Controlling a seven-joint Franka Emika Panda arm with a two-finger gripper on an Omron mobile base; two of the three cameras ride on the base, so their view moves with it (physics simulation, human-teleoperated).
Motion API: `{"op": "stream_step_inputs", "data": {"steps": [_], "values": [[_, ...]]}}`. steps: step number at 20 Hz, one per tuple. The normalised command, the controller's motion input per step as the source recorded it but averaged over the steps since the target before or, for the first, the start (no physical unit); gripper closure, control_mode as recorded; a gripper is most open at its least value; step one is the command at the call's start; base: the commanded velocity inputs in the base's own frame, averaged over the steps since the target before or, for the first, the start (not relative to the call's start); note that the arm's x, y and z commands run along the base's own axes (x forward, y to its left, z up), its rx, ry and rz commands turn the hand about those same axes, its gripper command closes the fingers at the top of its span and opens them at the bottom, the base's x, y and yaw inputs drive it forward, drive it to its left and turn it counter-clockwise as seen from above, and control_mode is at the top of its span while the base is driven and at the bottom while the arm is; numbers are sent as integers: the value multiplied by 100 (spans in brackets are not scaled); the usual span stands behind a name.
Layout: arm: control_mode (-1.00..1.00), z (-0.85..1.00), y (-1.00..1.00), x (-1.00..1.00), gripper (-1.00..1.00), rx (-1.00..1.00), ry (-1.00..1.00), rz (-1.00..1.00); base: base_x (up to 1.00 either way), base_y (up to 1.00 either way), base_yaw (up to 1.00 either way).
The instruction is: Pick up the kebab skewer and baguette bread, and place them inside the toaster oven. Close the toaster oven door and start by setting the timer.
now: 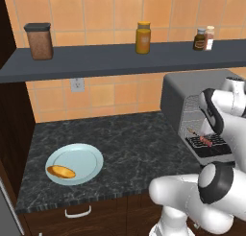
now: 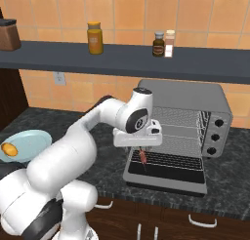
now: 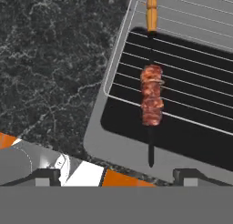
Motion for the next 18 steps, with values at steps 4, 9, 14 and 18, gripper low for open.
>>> {"op": "stream_step_inputs", "data": {"steps": [4,9,14,18], "values": [[-100,22,94,-79,-100,0,0,-5,0,0,0],[-100,13,100,-44,-100,0,0,-1,0,0,0],[-100,1,100,-2,-100,0,3,0,0,0,0],[-100,0,100,4,-100,0,1,0,0,0,0]]}}
